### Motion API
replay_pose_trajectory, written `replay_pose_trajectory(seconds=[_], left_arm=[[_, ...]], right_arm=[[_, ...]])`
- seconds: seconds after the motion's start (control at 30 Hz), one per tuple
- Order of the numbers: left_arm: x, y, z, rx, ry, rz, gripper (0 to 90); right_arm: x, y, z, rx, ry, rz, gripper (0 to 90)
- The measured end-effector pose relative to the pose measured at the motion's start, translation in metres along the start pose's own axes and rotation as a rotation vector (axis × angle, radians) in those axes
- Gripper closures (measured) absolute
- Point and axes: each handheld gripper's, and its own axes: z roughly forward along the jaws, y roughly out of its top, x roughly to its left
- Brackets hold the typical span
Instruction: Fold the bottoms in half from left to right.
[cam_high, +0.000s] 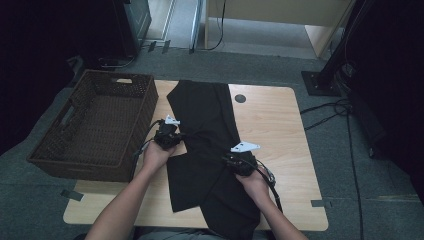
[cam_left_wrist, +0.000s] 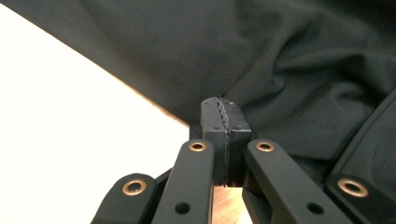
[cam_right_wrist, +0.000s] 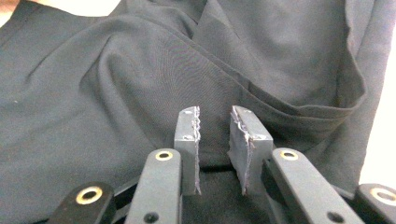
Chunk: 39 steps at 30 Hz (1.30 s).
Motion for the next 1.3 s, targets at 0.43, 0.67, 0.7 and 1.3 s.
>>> replay_pose_trajectory(seconds=[0.43,0.67,0.7,1.3], left_arm=[[-0.011,0.011,-0.001,-0.054,-0.028,-0.009,86.1],[-0.015,0.011,0.018,0.011,-0.02,0.007,85.6],[-0.015,0.011,0.018,0.011,-0.02,0.01,85.8],[0.018,0.018,0.016,0.01,0.07,-0.018,86.7]], right_arm=[[-0.001,-0.005,-0.005,-0.002,-0.008,-0.011,71.2],[0.0,-0.001,-0.005,0.015,0.005,0.017,65.4],[0.0,0.001,-0.005,0.011,0.017,0.027,62.8],[0.061,0.048,0.066,-0.048,0.047,-0.053,44.5]])
